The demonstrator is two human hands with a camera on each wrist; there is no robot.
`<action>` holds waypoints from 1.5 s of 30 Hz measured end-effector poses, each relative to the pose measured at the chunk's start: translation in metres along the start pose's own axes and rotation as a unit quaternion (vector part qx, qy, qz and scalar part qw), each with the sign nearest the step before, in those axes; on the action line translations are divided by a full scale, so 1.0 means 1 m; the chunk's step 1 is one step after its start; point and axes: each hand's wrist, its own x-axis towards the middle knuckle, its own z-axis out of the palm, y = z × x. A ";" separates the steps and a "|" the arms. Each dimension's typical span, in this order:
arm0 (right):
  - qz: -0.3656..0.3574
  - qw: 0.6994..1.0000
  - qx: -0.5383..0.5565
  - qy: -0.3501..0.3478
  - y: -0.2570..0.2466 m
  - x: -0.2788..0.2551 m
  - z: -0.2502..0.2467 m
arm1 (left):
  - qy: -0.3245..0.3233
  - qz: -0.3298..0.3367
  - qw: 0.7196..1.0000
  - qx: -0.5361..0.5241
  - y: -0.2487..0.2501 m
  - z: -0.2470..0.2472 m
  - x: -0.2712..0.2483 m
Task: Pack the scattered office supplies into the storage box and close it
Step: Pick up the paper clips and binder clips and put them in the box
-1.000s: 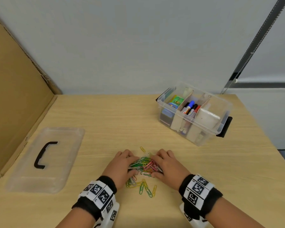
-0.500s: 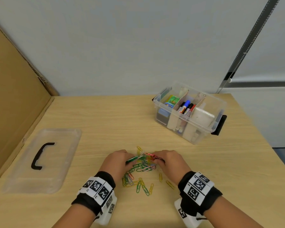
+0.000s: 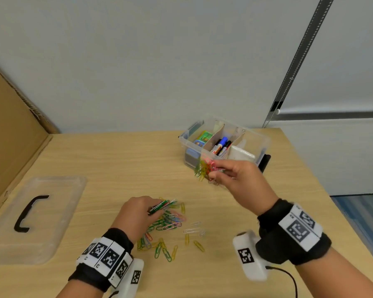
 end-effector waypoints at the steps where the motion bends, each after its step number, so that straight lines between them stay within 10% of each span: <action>1: 0.004 1.000 -0.001 0.018 0.001 0.004 -0.012 | 0.000 -0.006 1.000 0.000 0.002 0.001 0.000; 9: 0.046 0.990 -0.092 0.098 0.039 0.037 -0.062 | -0.003 -0.022 1.000 0.014 0.018 0.001 -0.001; 17: 0.081 0.888 -0.433 -0.132 0.048 0.084 -0.041 | -0.004 -0.029 0.999 0.021 0.023 0.000 -0.005; 24: 0.179 0.841 -0.459 -0.224 0.046 0.113 -0.029 | -0.012 -0.031 0.999 0.009 0.021 0.000 -0.011; 29: 0.046 0.932 -0.359 -0.005 0.053 0.067 -0.053 | -0.001 -0.023 1.000 -0.009 0.023 -0.003 -0.014; 32: 0.019 0.931 -0.335 0.146 0.084 0.041 -0.060 | 0.010 0.003 1.000 -0.028 0.040 -0.009 -0.010; 38: 0.047 0.960 -0.233 0.151 0.136 0.024 -0.037 | 0.016 0.104 0.994 -0.019 0.117 -0.019 0.032; 45: 0.044 0.953 -0.245 0.173 0.142 0.025 -0.033 | -0.037 0.142 0.960 0.237 0.208 -0.014 0.113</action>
